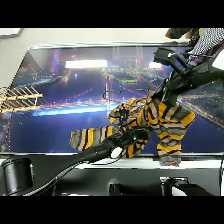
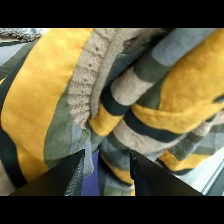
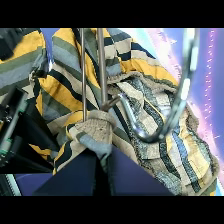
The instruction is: Fold the clothes and pants, and hang the long-sleeved shirts on hangers.
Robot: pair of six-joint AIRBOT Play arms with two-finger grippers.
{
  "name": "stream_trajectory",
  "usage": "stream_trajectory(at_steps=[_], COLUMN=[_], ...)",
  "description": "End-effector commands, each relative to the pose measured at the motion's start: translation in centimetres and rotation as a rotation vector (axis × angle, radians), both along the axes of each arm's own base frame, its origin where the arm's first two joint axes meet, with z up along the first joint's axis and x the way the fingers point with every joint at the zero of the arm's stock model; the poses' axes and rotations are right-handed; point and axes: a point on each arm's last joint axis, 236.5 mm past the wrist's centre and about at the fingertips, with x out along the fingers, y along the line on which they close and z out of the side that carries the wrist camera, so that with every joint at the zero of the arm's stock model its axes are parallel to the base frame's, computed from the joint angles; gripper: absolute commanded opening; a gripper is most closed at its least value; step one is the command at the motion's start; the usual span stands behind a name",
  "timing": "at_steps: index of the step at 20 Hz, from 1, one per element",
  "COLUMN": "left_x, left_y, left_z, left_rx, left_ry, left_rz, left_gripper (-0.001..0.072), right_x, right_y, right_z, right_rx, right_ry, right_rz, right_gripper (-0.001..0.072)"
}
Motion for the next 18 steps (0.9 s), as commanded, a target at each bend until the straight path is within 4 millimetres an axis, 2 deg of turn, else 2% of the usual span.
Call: stream_trajectory(at_steps=[1,2,5,7,11,13,17,18], left_x=[0.3,0.3,0.0,-0.2,2.1,2.5,0.6,0.1], left_y=[-0.7,-0.5,1.0,3.2,7.4,7.6,6.8,6.2], left_z=[-0.6,-0.7,-0.8,-1.0,1.4,1.6,0.5,0.5], left_rx=[-0.014,-0.005,0.070,0.182,0.261,0.257,0.264,0.257], left_ry=[0.037,0.049,0.129,0.154,0.140,0.136,0.168,0.156], left_rz=[0.012,0.008,-0.040,-0.126,-0.160,-0.151,-0.172,-0.180], left_gripper=[0.0089,0.0018,0.0017,0.0016,0.0015,0.0015,0.0023,0.0094], right_x=[0.0,0.0,0.0,-0.1,-0.4,-0.5,-0.5,-0.4], right_y=[0.0,0.0,0.0,0.0,0.0,0.0,0.0,0.0], right_z=[0.0,0.0,0.0,0.0,0.6,0.8,0.8,0.8], right_rx=[0.000,-0.001,-0.001,0.000,0.000,0.001,0.007,0.007], right_ry=[-0.001,-0.001,0.000,0.001,-0.014,-0.019,-0.006,-0.008], right_rz=[0.001,0.001,0.002,0.003,0.003,0.002,-0.019,-0.019], right_gripper=[0.0024,0.0024,0.0024,0.0024,0.0024,0.0024,0.0024,0.0024])
